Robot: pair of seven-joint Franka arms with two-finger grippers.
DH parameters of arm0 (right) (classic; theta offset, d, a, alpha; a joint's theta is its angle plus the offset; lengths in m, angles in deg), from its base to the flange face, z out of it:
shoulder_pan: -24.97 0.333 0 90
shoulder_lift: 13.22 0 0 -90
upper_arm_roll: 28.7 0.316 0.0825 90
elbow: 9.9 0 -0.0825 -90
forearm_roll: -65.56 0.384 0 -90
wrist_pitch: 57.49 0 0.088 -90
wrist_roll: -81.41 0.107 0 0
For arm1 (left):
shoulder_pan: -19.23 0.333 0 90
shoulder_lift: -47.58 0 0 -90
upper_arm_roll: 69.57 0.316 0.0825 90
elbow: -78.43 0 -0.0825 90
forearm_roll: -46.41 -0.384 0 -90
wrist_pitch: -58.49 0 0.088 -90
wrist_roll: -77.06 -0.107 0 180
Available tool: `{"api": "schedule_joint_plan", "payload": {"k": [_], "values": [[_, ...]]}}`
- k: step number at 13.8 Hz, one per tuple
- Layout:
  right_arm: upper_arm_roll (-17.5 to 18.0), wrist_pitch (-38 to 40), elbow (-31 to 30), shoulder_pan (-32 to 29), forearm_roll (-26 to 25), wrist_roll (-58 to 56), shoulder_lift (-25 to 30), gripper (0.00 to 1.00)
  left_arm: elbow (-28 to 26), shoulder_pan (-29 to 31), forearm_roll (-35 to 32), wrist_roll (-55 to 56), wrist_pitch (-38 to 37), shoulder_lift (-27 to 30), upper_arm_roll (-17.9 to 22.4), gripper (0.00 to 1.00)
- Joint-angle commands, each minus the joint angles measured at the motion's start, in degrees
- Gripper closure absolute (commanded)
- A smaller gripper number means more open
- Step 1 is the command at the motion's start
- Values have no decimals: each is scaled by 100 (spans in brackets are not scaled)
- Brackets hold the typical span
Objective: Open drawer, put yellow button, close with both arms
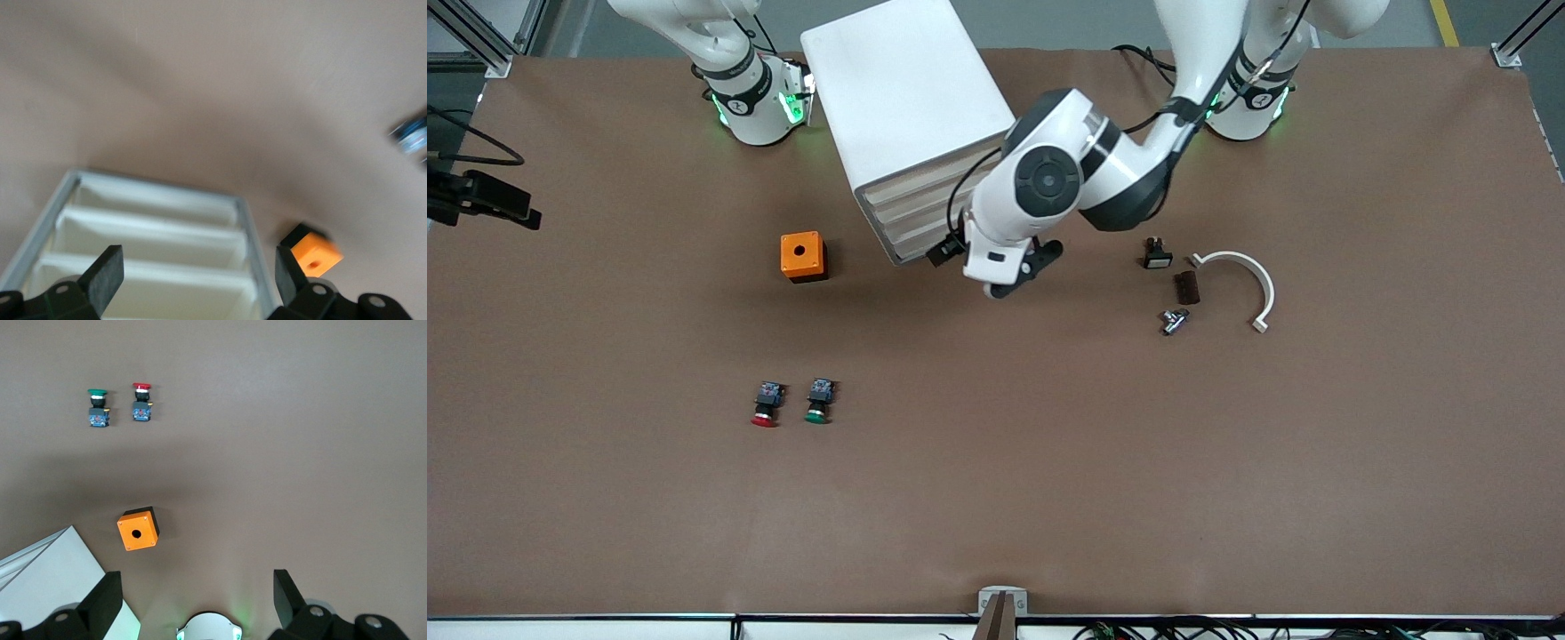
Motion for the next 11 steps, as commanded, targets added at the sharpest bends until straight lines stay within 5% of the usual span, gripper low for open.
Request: {"api": "schedule_joint_plan", "payload": {"k": [1,7,11], "values": [[135,-159,-357,7,-25,199,281,0,-44,489,-592,-30,-382,687,-21,0],[100,-378,-322,-107,-42,146,281,0,-52,2025,-1253,-1915,-1682,1953,-21,1],[82,-589,-339,-134,-25,155,264,0,-79,2977,-1288,-3570,-2685,2227,-21,0]]}}
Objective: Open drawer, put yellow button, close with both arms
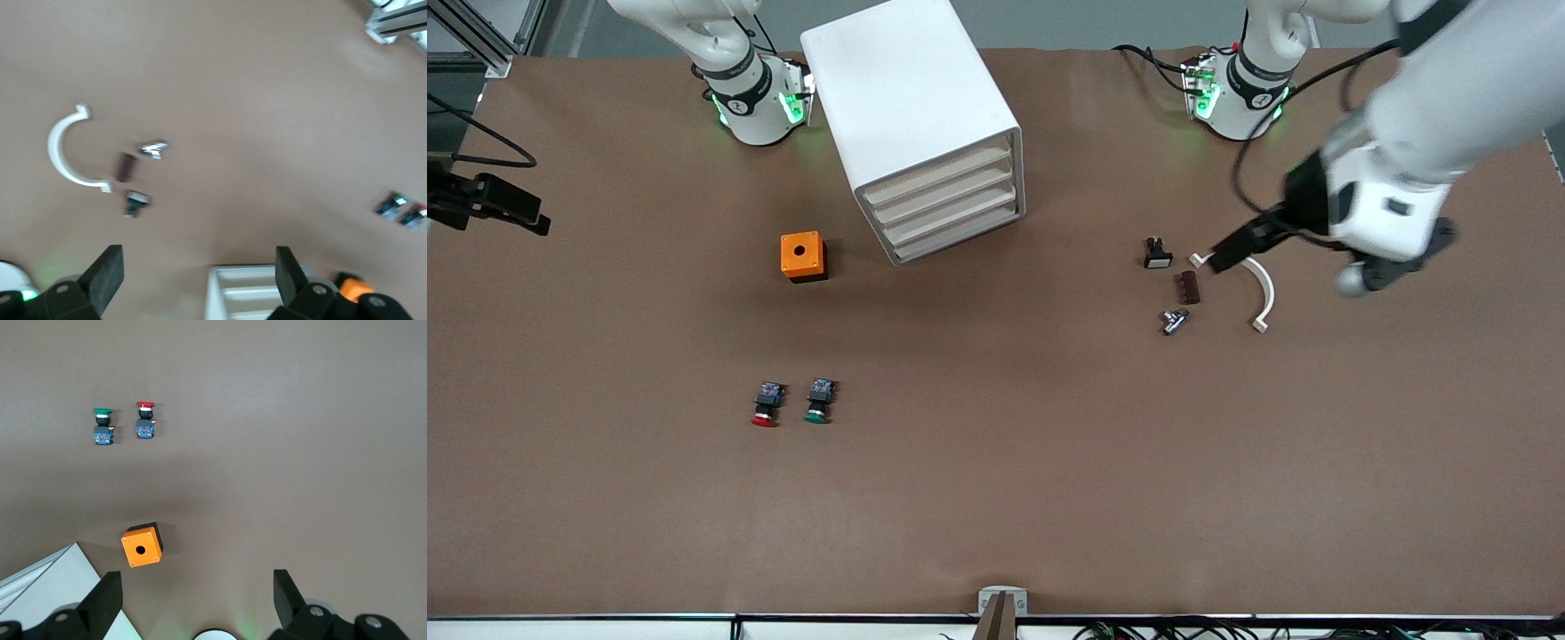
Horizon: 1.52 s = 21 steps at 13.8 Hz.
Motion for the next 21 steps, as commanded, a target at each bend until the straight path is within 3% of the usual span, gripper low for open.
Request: {"api": "schedule_joint_plan", "payload": {"k": [1,5,10,12,15,16,21], "values": [[44,-160,-182,-105,-14,74,144,0,-170,353,-196,-840,-438,153,-61,0],[35,-20,-208,-255,22,83,389,0,-248,934,-459,-2029,-931,311,-88,0],[-35,-64,-533,-237,57,31,442,0,-722,1497,-575,-3057,-889,574,-123,0],[-79,-64,-604,-185,101,13,539,0,-1265,1489,-758,-3208,-565,942,-97,0],[-88,-99,-613,-71,101,13,522,0,-2635,1445,-777,-3217,576,1847,-79,0],[-96,-99,-604,-53,101,4,522,0,-2752,1454,-777,-3217,745,1945,-79,0],[-123,-229,-910,9,127,-49,749,0,-1816,1489,-786,-3217,755,1464,-97,0]]}}
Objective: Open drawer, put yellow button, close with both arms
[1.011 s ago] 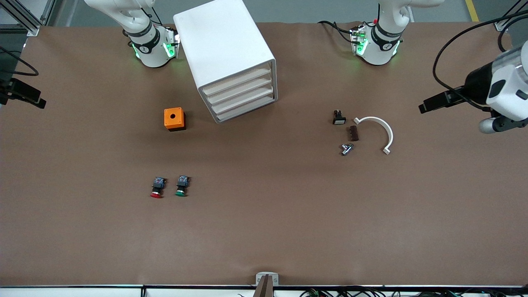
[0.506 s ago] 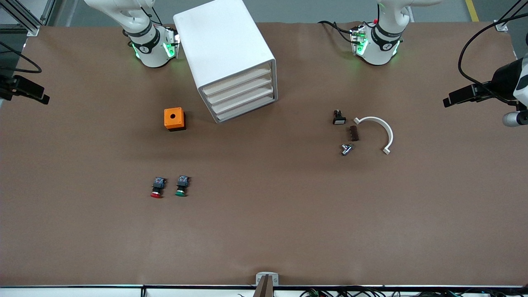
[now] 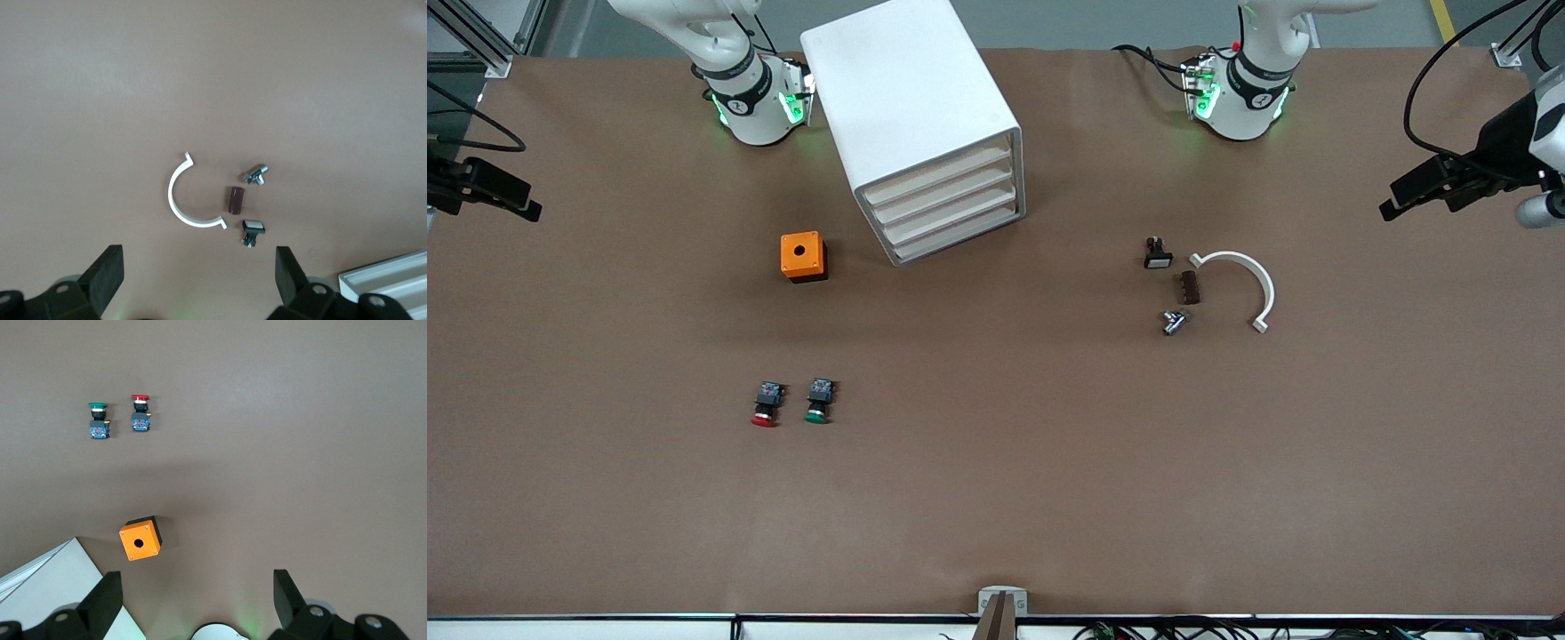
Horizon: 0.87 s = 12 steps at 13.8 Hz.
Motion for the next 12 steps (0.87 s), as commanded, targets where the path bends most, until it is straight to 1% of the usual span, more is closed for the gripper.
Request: {"api": "schedule_joint_plan", "payload": {"k": [1,2,3,5,10,12], "values": [[-65,-355,-640,85,78,-47,485,0,690,36,-159,-112,-4,-411,-33,0],[-65,-522,-851,76,86,-47,669,0,927,36,-229,-208,-56,-587,-33,0],[-65,-559,-914,85,78,-47,732,0,1060,27,-325,-226,-74,-710,-33,0],[-65,-533,-906,76,78,-47,715,0,1315,1,-344,-227,-74,-895,-42,0],[-56,-515,-897,32,-2,-56,706,0,1352,-70,-423,-271,-109,-914,-77,0],[-56,-498,-897,32,-2,-56,715,0,1369,-52,-423,-279,-267,-896,-77,0]]}}
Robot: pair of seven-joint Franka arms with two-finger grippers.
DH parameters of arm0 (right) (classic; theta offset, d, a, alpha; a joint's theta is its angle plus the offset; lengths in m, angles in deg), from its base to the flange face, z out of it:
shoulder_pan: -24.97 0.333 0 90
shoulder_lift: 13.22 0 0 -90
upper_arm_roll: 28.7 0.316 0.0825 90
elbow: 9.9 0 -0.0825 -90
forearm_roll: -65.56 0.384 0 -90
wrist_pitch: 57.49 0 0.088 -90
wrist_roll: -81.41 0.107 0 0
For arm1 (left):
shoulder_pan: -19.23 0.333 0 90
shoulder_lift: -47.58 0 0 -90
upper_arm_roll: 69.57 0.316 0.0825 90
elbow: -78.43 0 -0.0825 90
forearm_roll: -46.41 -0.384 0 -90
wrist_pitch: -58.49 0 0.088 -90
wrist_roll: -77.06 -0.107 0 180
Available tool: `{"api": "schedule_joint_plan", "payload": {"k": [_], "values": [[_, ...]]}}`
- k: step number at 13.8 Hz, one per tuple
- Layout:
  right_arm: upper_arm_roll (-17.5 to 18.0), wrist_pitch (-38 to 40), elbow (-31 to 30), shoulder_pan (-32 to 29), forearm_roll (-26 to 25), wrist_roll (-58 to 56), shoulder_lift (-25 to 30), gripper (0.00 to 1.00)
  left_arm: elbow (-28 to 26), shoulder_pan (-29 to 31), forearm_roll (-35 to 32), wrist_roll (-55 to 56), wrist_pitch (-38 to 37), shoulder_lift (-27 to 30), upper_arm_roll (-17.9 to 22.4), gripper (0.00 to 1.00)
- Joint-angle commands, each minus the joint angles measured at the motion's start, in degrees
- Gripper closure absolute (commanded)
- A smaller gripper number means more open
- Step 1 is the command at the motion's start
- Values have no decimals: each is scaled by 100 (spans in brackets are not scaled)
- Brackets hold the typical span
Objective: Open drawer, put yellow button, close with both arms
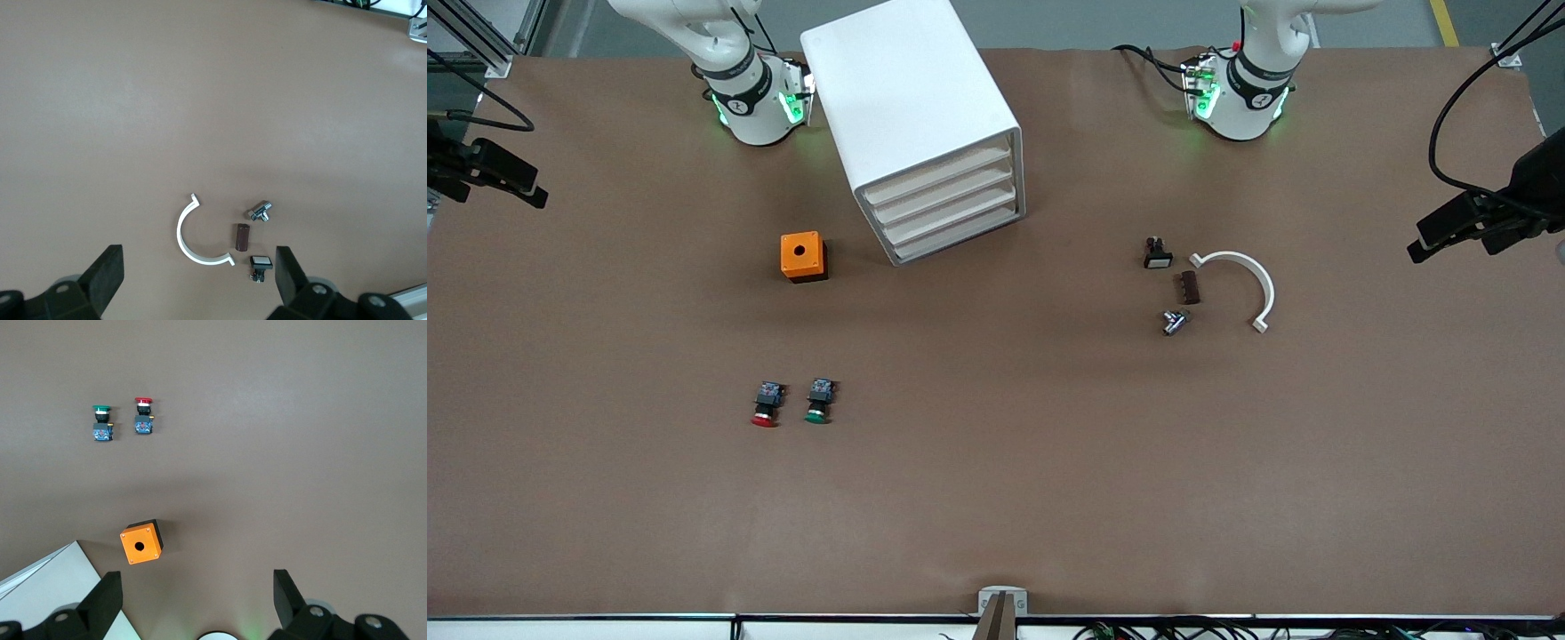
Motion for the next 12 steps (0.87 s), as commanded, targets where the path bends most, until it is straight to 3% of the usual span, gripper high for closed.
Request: {"api": "schedule_joint_plan", "payload": {"k": [1,12], "values": [[-44,-18,-116,14,4,-44,157,0,164,7,-142,-106,-353,-5,-22,0],[26,342,-11,76,118,-35,236,0,252,16,-194,-97,-574,47,-163,0]]}}
